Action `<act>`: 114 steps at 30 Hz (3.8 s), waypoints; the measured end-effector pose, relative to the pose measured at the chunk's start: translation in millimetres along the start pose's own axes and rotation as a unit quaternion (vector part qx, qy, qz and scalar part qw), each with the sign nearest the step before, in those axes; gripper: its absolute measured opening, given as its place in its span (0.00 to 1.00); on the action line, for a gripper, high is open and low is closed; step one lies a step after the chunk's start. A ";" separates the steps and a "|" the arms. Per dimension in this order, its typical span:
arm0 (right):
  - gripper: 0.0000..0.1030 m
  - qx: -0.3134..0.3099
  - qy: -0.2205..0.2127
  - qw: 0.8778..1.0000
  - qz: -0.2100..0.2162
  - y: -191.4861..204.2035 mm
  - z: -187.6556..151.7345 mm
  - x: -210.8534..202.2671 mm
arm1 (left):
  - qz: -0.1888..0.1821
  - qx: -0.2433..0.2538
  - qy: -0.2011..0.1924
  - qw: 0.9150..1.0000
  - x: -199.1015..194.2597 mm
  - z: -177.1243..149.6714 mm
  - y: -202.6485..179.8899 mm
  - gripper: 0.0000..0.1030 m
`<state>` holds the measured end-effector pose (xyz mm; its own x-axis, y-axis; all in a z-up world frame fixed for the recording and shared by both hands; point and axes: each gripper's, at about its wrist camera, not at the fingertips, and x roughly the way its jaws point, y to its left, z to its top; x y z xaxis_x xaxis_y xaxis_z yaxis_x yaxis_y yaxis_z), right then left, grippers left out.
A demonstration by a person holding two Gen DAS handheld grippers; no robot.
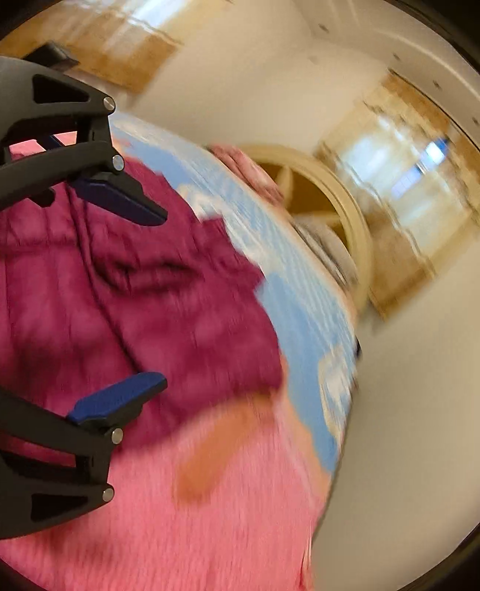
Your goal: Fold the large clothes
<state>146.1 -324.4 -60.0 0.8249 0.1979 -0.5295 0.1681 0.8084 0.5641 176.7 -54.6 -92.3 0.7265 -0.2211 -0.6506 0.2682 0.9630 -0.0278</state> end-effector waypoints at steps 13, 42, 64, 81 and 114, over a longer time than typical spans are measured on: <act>0.19 -0.154 0.126 0.975 -0.095 56.4 -29.3 113.2 | 0.127 -0.017 -0.013 0.992 -21.6 11.3 50.5 1.00; 0.36 -0.203 0.014 0.974 -0.101 85.9 19.8 61.4 | 0.152 -0.101 -0.008 0.983 59.7 92.9 103.4 1.00; 0.36 -0.216 0.113 0.963 -0.111 51.8 -11.8 142.0 | 0.177 -0.127 0.055 0.974 139.5 47.3 101.5 1.00; 0.76 -0.045 0.188 0.966 -0.170 87.1 120.6 303.4 | 0.164 -0.155 -0.082 0.971 90.1 41.5 104.9 1.00; 0.07 -0.028 0.138 0.980 -0.139 -6.6 72.5 204.5 | 0.039 -0.094 -0.033 0.994 87.2 123.5 69.6 1.00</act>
<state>352.8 -329.5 -126.1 0.5728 0.1015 -0.8134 0.3298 0.8799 0.3420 336.8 -25.9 -57.2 0.7816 -0.1482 -0.6059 0.0910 0.9881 -0.1242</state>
